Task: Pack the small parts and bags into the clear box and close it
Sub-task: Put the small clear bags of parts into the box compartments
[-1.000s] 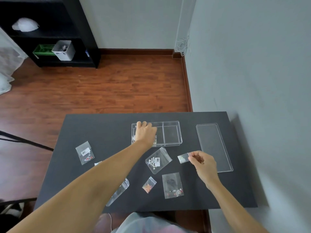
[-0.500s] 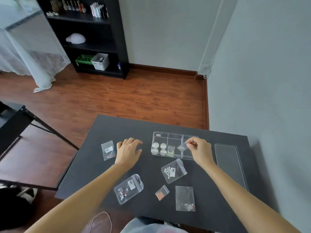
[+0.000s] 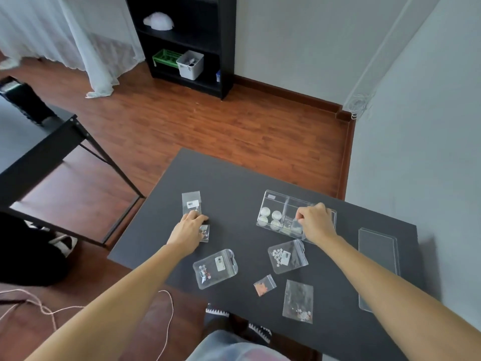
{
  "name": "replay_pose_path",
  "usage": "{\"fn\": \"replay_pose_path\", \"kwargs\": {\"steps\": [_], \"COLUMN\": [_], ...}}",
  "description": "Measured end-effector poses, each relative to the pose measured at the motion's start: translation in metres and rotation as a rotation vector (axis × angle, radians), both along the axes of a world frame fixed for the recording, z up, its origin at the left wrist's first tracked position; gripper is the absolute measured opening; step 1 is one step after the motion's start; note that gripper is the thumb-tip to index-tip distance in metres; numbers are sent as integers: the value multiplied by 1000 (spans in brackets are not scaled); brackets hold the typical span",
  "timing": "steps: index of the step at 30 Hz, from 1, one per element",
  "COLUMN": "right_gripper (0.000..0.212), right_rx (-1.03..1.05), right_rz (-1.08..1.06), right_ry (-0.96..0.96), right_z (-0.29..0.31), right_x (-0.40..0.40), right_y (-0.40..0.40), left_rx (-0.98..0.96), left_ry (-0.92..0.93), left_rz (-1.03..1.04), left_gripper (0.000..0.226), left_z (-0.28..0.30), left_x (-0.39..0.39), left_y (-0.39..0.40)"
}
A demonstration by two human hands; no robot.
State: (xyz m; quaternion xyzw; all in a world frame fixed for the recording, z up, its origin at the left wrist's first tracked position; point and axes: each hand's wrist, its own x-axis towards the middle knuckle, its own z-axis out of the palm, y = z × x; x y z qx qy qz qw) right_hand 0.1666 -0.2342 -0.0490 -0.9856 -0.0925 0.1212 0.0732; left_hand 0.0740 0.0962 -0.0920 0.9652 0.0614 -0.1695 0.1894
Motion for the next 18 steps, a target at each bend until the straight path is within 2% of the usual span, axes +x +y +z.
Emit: {"fn": "replay_pose_path", "kwargs": {"steps": [11,13,18], "right_gripper": [28,33,38], "right_rx": [-236,-226,-67], "right_rz": [92,35,-45], "right_ry": [-17,-75,-265], "right_z": [-15,-8,2], "right_x": [6,-1,-15], "right_y": [7,-9,-8], "left_rx": [-19,3,24], "left_ry": [128,138,164], "left_rz": [-98,-187,-229], "left_gripper": [31,23,17], "left_z": [2,13,22], "left_x": [20,33,42], "left_y": [8,-7,-9]}}
